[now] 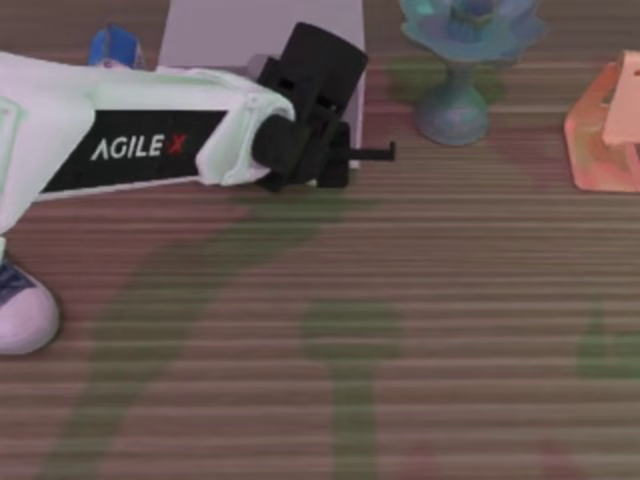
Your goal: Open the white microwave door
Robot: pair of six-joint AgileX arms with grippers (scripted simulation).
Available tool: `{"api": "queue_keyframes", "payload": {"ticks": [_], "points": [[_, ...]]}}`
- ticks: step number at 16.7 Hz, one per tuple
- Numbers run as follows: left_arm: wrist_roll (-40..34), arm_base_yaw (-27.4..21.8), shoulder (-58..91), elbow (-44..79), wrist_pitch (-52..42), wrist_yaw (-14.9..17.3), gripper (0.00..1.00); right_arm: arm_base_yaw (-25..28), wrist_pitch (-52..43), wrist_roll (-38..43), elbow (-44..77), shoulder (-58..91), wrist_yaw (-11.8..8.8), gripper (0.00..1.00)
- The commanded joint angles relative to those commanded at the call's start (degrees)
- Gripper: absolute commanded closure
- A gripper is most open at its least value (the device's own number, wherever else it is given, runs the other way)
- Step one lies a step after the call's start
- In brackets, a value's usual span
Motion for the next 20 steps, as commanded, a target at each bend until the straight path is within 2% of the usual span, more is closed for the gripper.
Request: {"api": "queue_keyframes", "payload": {"ticks": [5, 14, 20], "points": [[0.0, 0.0, 0.0, 0.0, 0.0, 0.0, 1.00, 0.0, 0.0, 0.0, 0.0, 0.0, 0.0, 0.00], [3.1, 0.5, -2.3, -3.7, 2.3, 2.3, 1.00, 0.0, 0.0, 0.0, 0.0, 0.0, 0.0, 0.00], [3.2, 0.5, -2.3, -3.7, 2.3, 2.3, 1.00, 0.0, 0.0, 0.0, 0.0, 0.0, 0.0, 0.00]]}}
